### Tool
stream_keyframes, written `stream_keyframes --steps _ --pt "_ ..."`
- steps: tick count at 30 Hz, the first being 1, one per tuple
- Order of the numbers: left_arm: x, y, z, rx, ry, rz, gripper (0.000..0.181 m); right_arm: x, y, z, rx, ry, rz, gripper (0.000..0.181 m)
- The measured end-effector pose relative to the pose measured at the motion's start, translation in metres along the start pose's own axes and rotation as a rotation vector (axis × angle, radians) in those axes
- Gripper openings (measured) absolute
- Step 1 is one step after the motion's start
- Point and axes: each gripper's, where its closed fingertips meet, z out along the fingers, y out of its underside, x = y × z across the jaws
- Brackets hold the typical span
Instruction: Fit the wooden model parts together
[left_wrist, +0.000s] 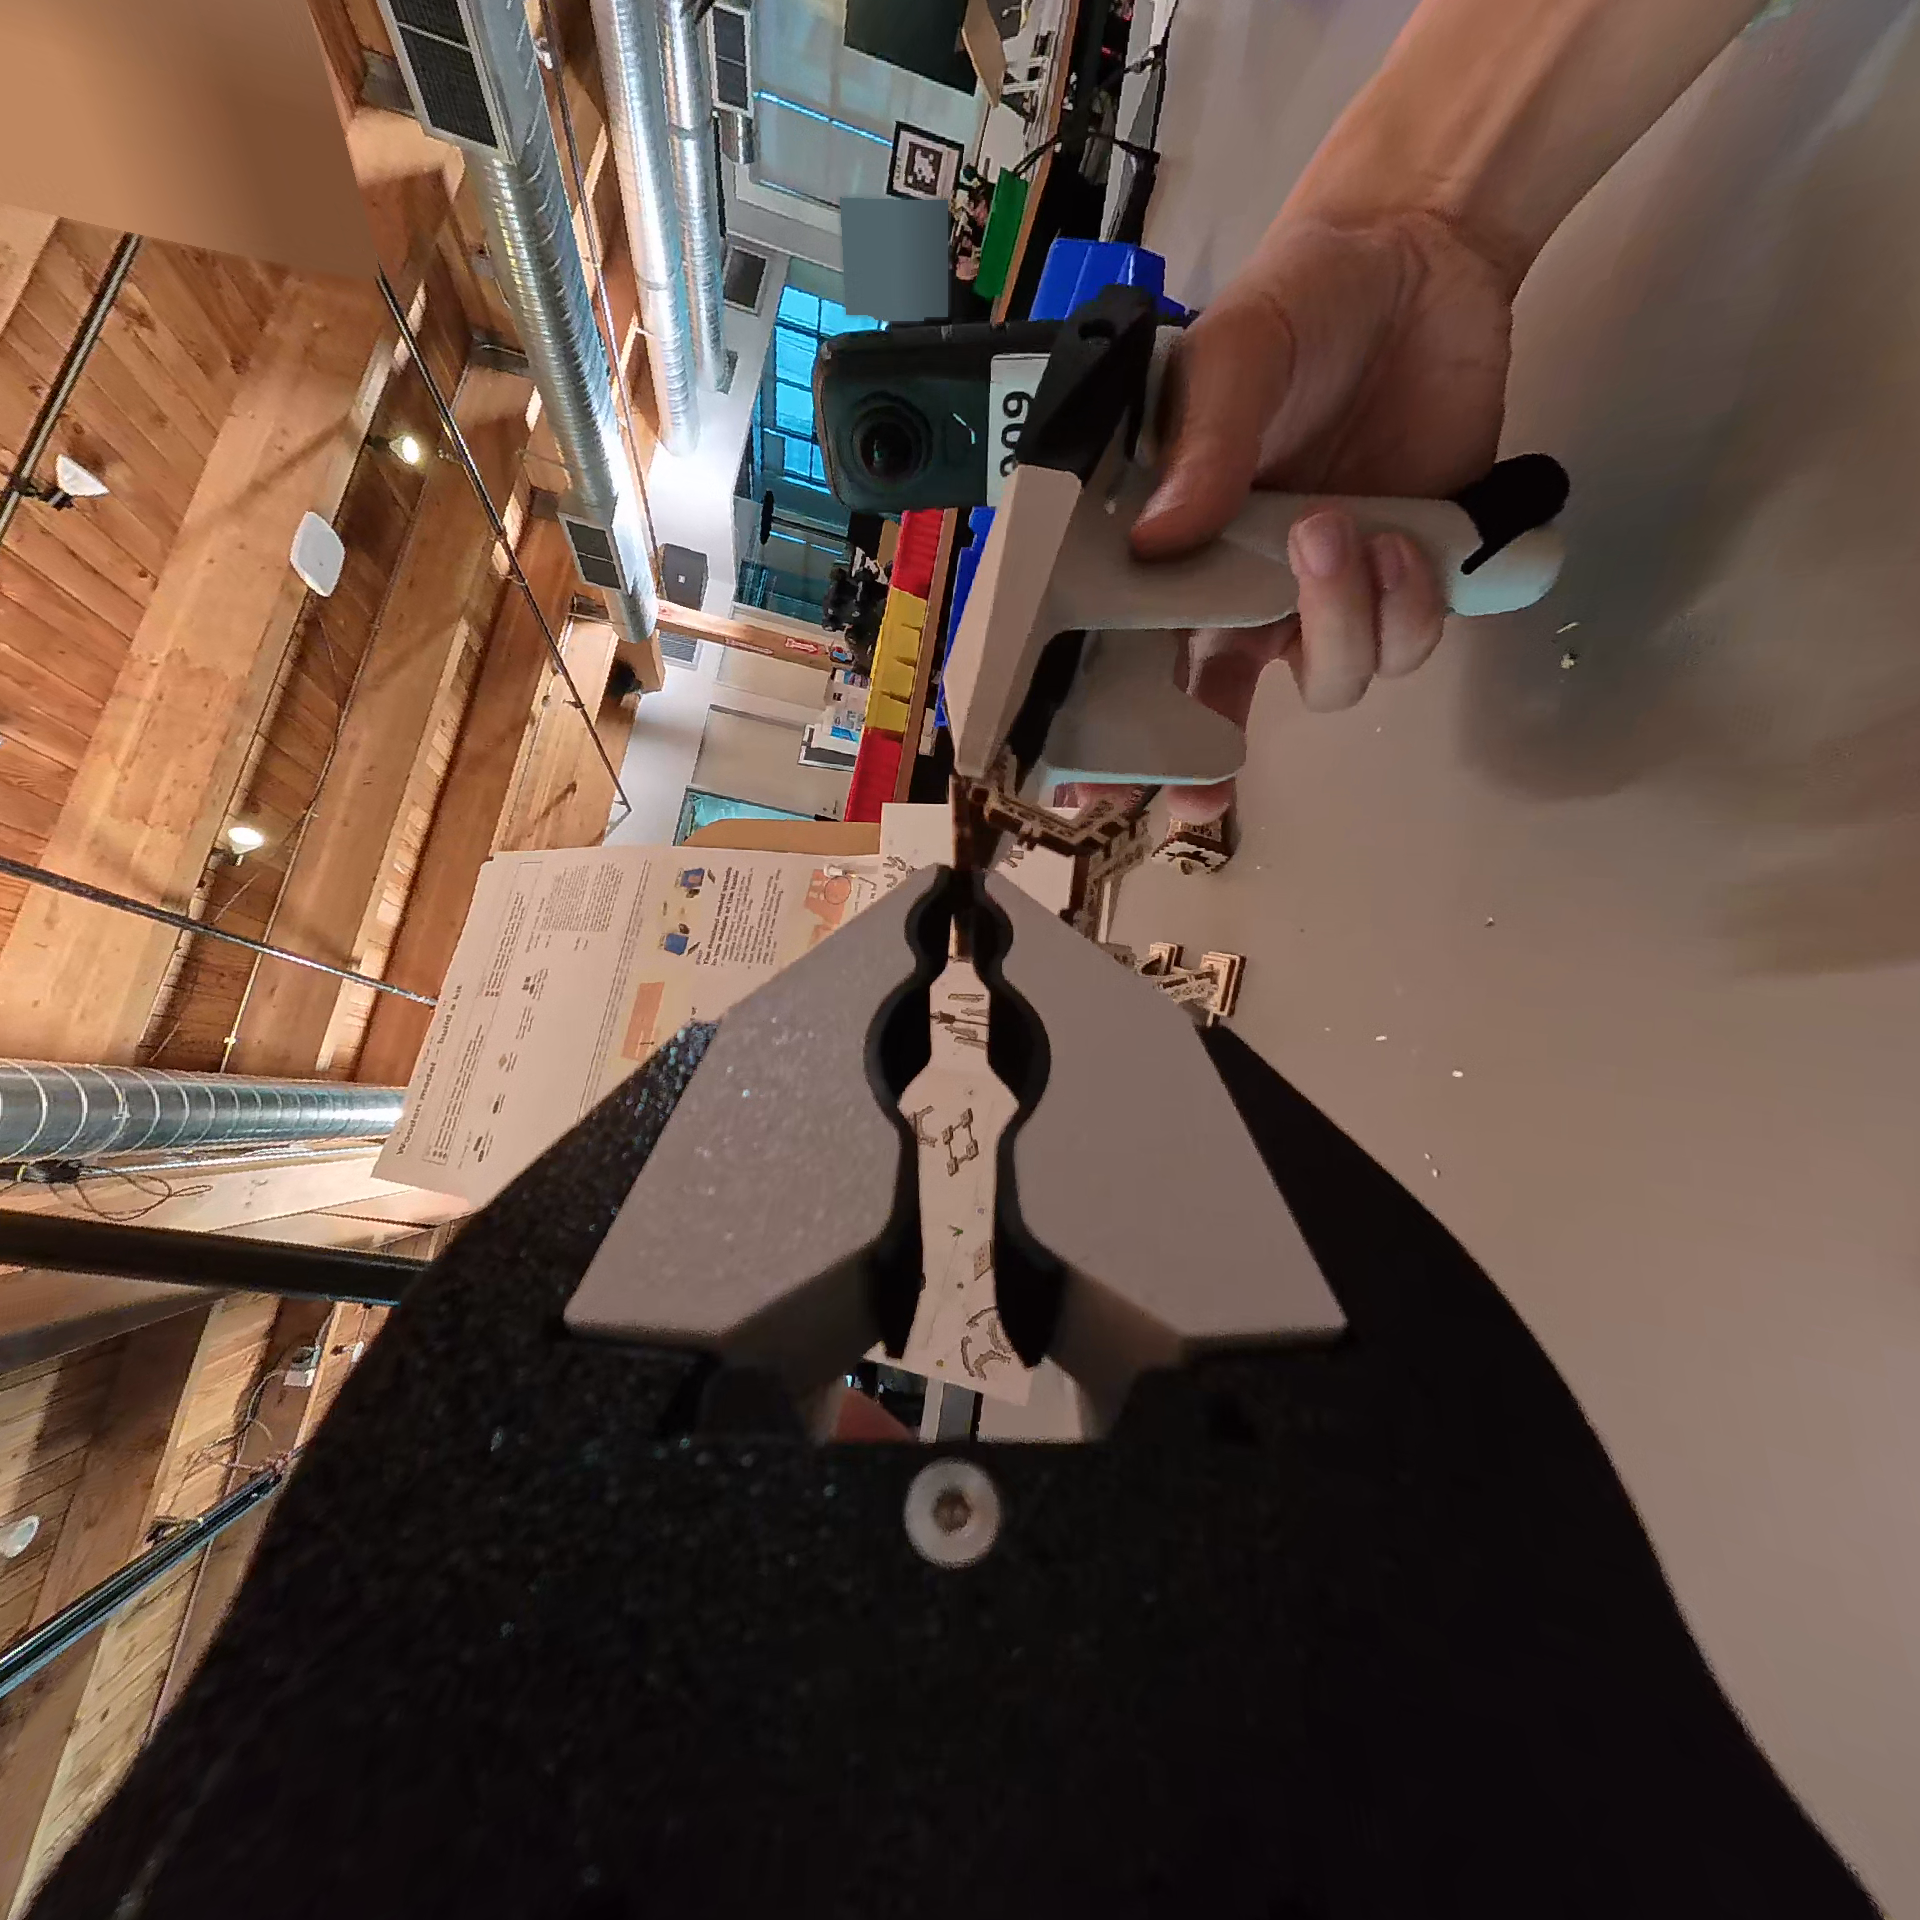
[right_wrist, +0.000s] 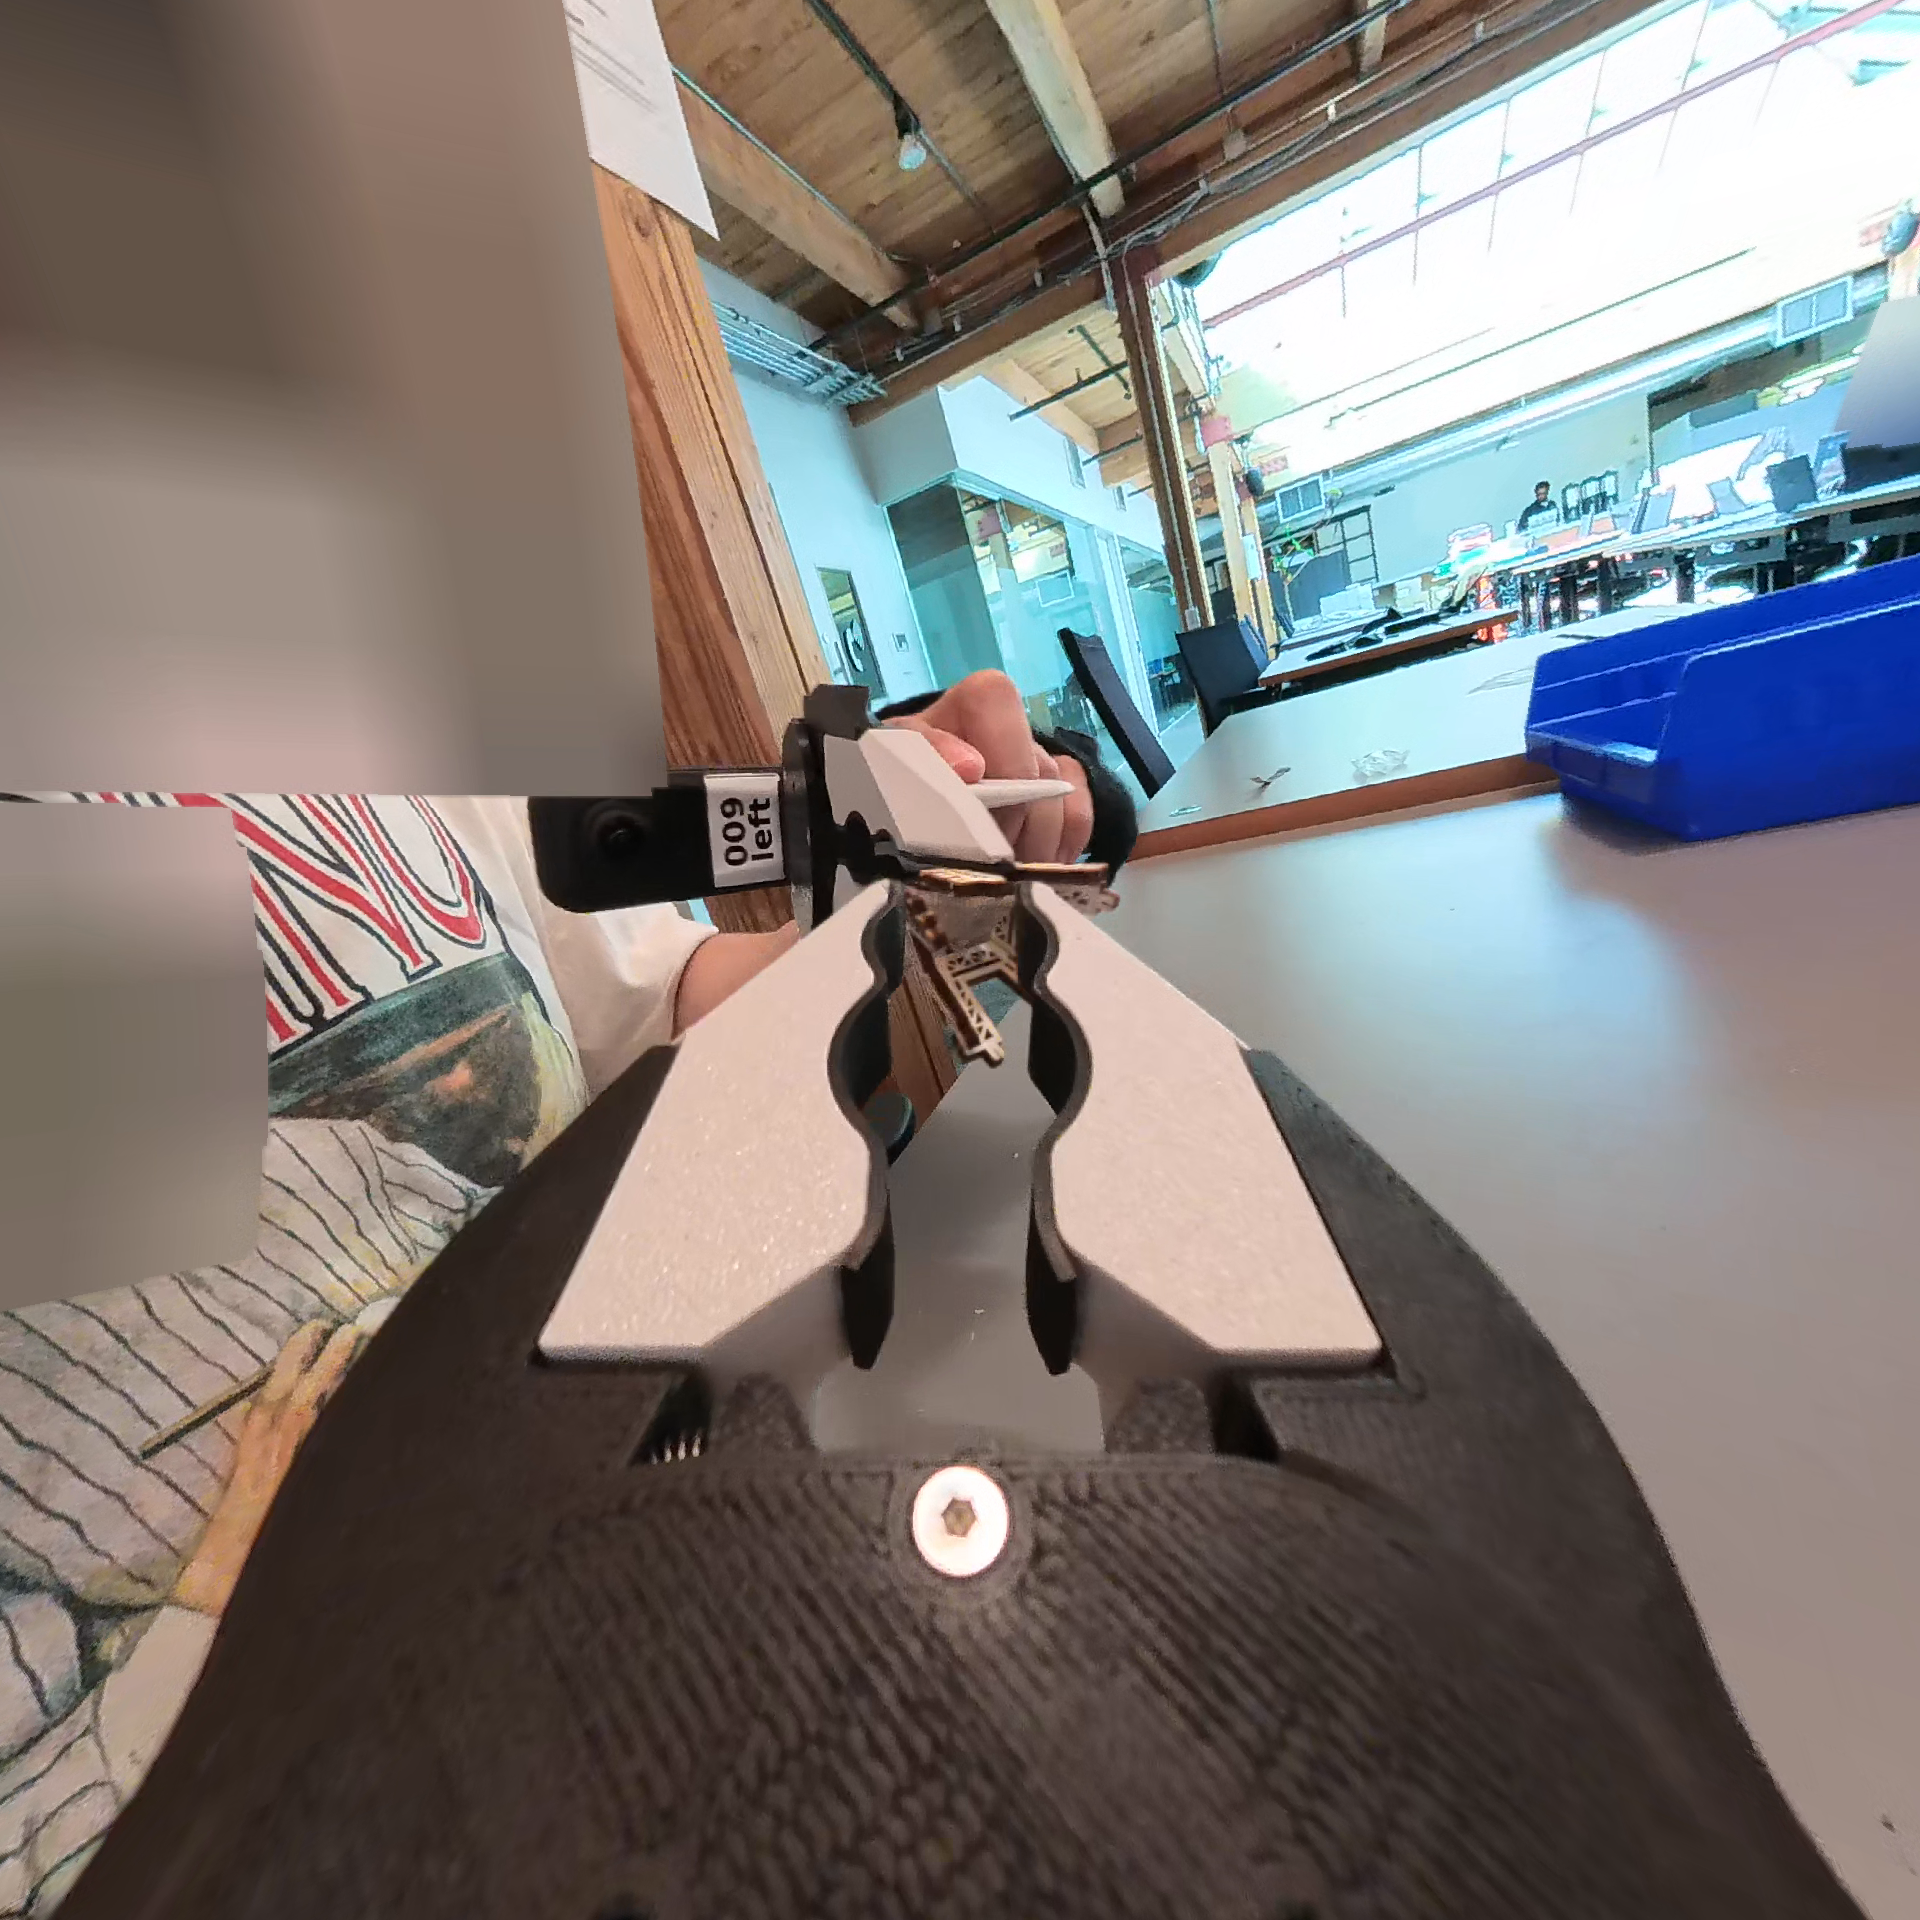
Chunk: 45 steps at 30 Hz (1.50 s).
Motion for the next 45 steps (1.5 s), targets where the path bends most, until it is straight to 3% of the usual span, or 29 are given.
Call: stream_keyframes --steps 3,8,17,28,40,45 --pt "0.0 0.0 0.0 0.006 0.003 -0.014 0.0 0.0 -0.002 0.0 0.001 0.009 -0.035 0.016" --pt "-0.002 0.003 0.001 0.005 0.001 -0.035 0.0 -0.005 -0.002 -0.001 -0.002 -0.015 -0.026 0.027" --pt "0.002 0.002 0.005 -0.005 0.024 0.017 0.0 0.0 0.001 0.001 -0.017 0.012 -0.037 0.016" --pt "0.003 0.003 0.008 -0.045 0.025 0.108 0.001 0.0 0.002 0.002 -0.014 -0.004 -0.018 0.016" --pt "-0.003 0.007 0.014 -0.072 -0.053 0.083 0.002 0.003 -0.006 0.001 0.047 0.005 0.007 0.014" --pt "0.0 0.015 0.017 -0.089 -0.055 0.063 0.01 0.008 -0.003 0.001 0.026 0.035 -0.011 0.01"
